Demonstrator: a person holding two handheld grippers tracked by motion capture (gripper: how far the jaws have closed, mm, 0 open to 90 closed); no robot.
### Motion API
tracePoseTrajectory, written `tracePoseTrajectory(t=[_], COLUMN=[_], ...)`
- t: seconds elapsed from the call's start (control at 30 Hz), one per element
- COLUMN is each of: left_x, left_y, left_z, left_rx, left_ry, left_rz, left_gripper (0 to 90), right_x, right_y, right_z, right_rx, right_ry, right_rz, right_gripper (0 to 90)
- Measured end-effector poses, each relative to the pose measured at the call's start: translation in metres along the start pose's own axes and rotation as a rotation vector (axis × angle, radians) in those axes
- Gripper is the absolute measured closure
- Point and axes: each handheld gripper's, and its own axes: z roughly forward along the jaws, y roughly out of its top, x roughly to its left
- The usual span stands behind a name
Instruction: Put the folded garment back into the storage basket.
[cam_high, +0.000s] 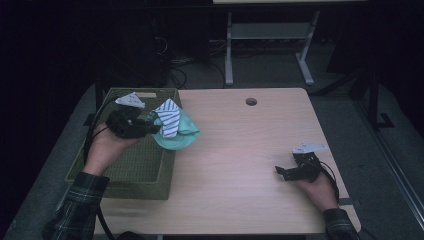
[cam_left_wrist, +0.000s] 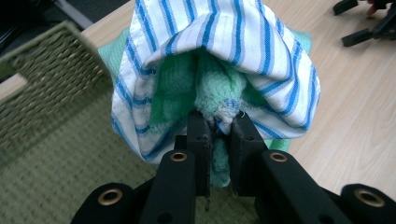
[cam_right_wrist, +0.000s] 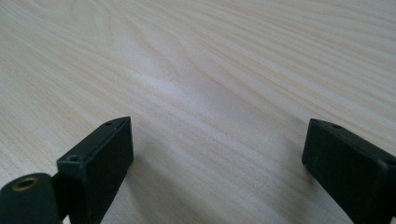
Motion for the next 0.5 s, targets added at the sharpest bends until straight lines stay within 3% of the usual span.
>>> tracePoseTrajectory(t=[0.5], left_x=[0.030], left_y=[-0.038], left_z=[-0.010], left_rx=[0.003], left_ry=[0.073], left_rz=[-0.118], left_gripper=[80.0], right_x=[0.000], right_y=[0.000], right_z=[0.000], right_rx=[0.000], right_ry=[0.000], right_rz=[0.000], right_gripper=[8.3])
